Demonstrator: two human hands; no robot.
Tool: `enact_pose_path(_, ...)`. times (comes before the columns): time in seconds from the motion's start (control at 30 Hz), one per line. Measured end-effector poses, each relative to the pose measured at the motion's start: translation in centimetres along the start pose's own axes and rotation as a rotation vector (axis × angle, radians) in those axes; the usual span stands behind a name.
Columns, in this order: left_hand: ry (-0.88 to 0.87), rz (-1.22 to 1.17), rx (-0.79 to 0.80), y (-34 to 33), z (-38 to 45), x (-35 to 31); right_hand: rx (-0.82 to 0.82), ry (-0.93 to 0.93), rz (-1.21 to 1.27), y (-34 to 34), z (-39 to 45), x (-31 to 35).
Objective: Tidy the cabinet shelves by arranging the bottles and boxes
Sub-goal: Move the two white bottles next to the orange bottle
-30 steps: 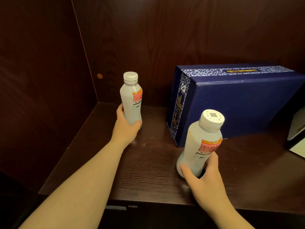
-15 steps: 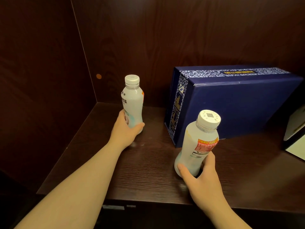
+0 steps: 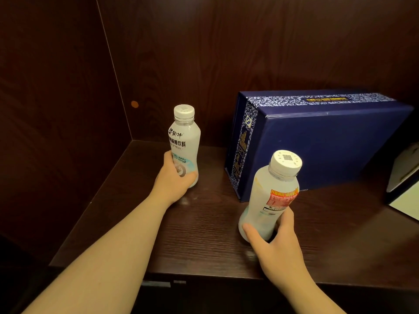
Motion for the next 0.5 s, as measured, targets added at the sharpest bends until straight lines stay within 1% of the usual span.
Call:
enact_pose_path(0.13,-0.030,0.020,0.021,0.0,-0.1,-0.1,0.006,-0.001,-0.018,0.0,0.0,0.0)
enact_pose_path(0.27,-0.046,0.006,0.006,0.1,-0.3,-0.4,0.007,0.001,-0.017,0.0,0.0,-0.2)
enact_pose_path(0.37,-0.042,-0.009,-0.032,0.2,-0.8,-0.6,0.009,0.003,-0.014,0.0,0.1,-0.3)
enact_pose_path(0.5,-0.011,-0.095,-0.116,0.2,-2.3,-1.0,-0.030,0.000,-0.011,0.2,0.1,-0.7)
Point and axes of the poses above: each hand's wrist, its own z-axis towards the middle knuckle, its own y-axis out of the back of the hand, x = y × z, the point moved 3 cm from there along z, towards the middle knuckle, and after that the axes turned 7 degrees about y, right-handed, at the moved point
